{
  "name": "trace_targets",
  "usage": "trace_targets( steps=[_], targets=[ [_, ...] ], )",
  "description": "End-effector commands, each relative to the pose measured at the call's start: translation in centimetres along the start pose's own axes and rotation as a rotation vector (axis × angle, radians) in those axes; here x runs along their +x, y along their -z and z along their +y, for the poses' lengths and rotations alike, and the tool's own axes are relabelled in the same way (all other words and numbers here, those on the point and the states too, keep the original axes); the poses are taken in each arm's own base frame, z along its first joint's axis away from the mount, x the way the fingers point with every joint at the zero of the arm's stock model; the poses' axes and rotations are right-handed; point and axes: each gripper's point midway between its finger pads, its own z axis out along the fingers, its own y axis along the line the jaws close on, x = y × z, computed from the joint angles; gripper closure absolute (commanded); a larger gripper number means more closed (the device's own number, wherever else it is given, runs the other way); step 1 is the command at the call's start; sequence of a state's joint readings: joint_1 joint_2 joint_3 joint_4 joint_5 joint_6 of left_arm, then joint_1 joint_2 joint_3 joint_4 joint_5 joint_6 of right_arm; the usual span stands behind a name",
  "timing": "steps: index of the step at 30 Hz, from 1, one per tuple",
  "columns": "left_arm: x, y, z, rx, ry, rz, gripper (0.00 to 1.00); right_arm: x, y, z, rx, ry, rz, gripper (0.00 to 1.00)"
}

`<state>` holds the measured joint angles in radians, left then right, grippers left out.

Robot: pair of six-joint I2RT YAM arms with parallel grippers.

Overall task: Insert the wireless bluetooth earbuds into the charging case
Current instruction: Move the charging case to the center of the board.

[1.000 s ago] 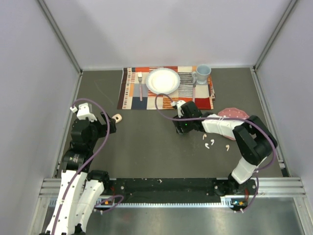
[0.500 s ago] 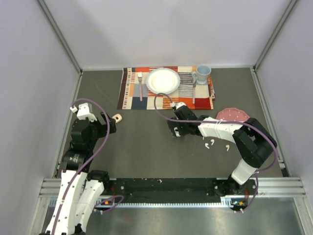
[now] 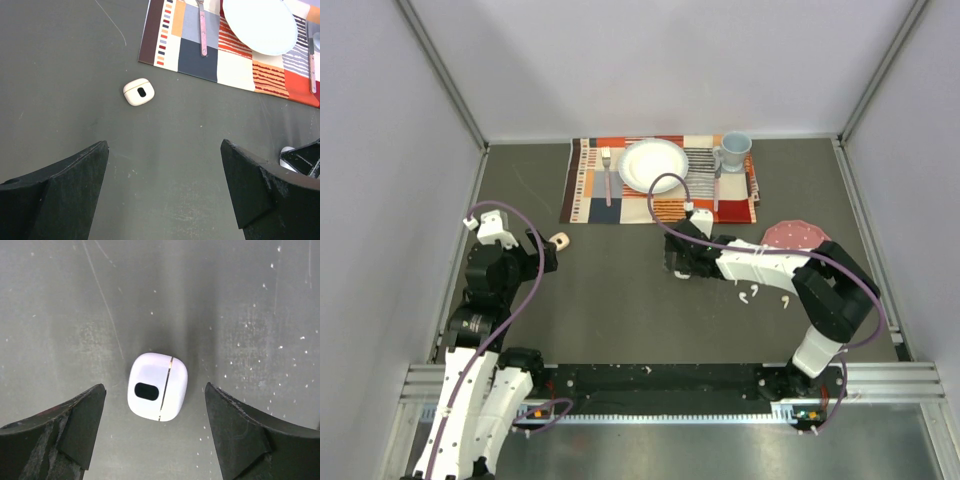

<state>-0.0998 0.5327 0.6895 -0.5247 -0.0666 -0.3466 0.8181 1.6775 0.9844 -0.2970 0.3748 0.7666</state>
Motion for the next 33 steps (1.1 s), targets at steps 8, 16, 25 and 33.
trace_targets(
  steps=[8,16,25,33],
  targets=[
    [-0.7,-0.2,-0.5,0.018,0.009,-0.021,0.01,1.0,-0.2,0.0,0.073,-0.024,-0.016,0.34],
    [-0.7,-0.1,-0.4,0.019,0.007,-0.022,0.01,1.0,-0.7,0.5,0.029,0.14,-0.003,0.48],
    [-0.7,-0.1,-0.5,0.022,0.007,-0.023,0.01,3.2,-0.3,0.4,-0.131,0.395,0.024,0.51],
    [-0.8,0.0,-0.5,0.024,0.009,-0.024,0.01,5.7,1.3,2.5,-0.438,0.698,0.041,0.45]
  ],
)
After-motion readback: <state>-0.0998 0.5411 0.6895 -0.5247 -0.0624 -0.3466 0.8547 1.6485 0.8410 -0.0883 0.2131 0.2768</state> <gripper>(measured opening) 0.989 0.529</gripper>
